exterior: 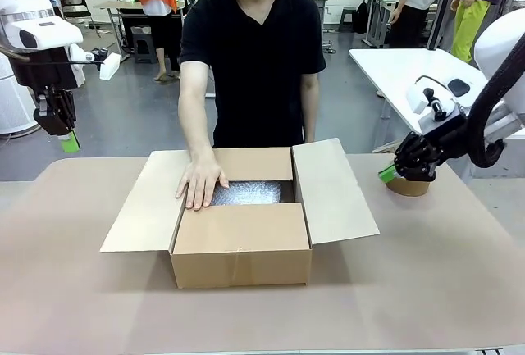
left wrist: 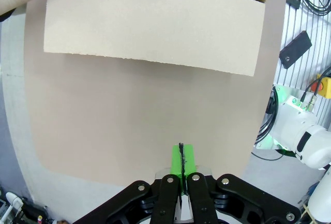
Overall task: Wrap the clocks to prevent damage.
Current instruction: Push the right (or left) flap of the Package Box to close it.
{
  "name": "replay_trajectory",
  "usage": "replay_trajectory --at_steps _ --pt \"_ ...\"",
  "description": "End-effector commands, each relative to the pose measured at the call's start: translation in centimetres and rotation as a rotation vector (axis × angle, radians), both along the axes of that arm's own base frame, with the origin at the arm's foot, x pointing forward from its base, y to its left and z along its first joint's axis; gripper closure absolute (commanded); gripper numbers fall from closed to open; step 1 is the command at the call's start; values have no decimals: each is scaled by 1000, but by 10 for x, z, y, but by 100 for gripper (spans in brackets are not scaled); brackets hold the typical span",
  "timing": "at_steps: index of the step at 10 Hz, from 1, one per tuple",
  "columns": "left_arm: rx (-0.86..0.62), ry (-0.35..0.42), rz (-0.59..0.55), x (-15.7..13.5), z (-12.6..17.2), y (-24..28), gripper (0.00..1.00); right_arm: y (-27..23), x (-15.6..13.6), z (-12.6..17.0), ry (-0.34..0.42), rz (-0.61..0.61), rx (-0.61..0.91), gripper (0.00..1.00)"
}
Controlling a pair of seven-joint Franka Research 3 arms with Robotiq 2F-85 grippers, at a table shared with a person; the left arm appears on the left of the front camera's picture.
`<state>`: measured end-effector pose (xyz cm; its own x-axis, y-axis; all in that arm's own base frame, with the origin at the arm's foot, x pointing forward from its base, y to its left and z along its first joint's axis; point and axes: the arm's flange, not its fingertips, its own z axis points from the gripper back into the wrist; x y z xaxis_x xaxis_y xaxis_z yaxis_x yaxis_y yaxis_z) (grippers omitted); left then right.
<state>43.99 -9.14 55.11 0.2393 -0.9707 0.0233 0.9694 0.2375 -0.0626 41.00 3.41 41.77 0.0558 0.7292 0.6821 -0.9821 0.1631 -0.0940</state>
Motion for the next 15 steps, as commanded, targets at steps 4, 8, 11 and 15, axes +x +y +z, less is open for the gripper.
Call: replay_trajectory --at_steps 4,8,11,15 --pt "10 2 -1 2 3 0 100 5 15 -74 -36 10 -24 99" --pt "10 2 -1 2 3 0 100 26 14 -100 -37 0 49 99" --pt "10 2 -1 2 3 0 100 48 6 -90 -9 44 214 99" --pt "10 2 -1 2 3 0 100 65 -6 -70 -3 90 377 99"
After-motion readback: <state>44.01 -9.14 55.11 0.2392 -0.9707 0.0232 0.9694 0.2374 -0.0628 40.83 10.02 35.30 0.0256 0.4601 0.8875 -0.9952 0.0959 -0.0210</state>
